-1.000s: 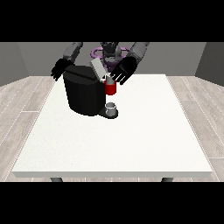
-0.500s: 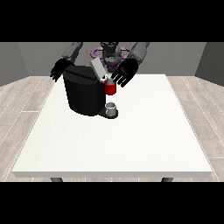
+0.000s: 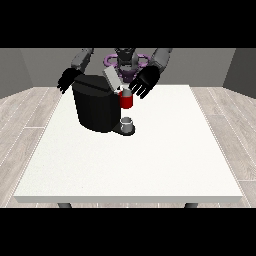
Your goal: Insert the coffee pod into the coffee machine and close the lid
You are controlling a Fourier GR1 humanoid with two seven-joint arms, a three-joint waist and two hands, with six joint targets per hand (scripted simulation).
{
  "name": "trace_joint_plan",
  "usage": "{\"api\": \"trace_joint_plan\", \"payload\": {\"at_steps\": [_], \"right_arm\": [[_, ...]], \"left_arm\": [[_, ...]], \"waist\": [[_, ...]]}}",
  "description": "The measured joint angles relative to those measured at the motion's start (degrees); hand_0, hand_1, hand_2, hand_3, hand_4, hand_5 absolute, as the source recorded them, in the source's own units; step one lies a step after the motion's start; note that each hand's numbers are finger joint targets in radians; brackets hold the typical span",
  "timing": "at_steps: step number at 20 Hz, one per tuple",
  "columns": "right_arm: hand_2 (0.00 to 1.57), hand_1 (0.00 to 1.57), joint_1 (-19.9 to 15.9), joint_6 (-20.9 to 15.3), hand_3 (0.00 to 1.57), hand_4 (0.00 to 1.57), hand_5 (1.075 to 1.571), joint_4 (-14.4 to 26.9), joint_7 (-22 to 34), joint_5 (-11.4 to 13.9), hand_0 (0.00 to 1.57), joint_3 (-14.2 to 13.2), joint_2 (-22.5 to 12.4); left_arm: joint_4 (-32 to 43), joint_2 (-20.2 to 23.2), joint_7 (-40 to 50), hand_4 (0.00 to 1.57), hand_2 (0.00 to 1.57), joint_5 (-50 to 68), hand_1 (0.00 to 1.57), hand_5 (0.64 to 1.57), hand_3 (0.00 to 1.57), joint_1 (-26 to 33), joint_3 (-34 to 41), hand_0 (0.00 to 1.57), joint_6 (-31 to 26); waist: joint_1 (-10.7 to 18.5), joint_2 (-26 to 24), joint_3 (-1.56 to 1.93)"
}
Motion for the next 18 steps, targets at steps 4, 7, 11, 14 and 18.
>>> {"api": "trace_joint_plan", "payload": {"at_steps": [4, 7, 11, 14, 18], "right_arm": [[0.0, 0.0, -0.54, -0.99, 0.0, 0.41, 1.571, -0.76, 1.21, 0.59, 0.0, 0.45, 0.31], [0.0, 0.0, -0.55, -0.72, 0.0, 0.37, 1.571, -0.09, 0.46, 0.2, 0.0, -0.02, 0.18], [0.0, 0.0, -0.32, -1.41, 0.0, 0.34, 1.571, -0.11, 1.22, 0.51, 0.0, 0.34, 0.65], [0.0, 0.0, -0.73, -1.45, 0.0, 0.38, 1.571, 0.0, 1.42, 0.41, 0.0, -0.12, 0.15], [0.0, 0.0, 0.67, -1.17, 0.0, 0.41, 1.571, -0.01, 0.79, 0.56, 0.0, 0.36, 0.35]], "left_arm": [[-0.04, 0.38, -1.02, 0.24, 0.81, -0.46, 0.57, 1.571, 0.64, 0.0, 0.03, 0.57, 0.54], [-0.09, 1.21, -1.58, 0.0, 0.0, -1.46, 0.0, 1.571, 0.0, -0.49, -1.06, 0.0, -1.35], [-0.09, 1.34, -1.51, 0.0, 0.0, -2.93, 0.0, 1.571, 0.0, 0.08, -2.27, 0.0, -2.16], [0.21, 2.22, -2.08, 0.0, 0.0, -3.53, 0.0, 1.571, 0.0, 0.18, -2.53, 0.0, -3.2], [0.38, 1.9, -2.17, 0.0, 0.0, -3.77, 0.0, 1.571, 0.0, 0.94, -2.36, 0.0, -3.35]], "waist": [[-0.1, 0.42, 0.08], [-0.25, 0.67, 0.05], [-0.04, -0.39, 0.05], [0.22, -0.29, 0.0], [0.28, -1.34, -0.04]]}}
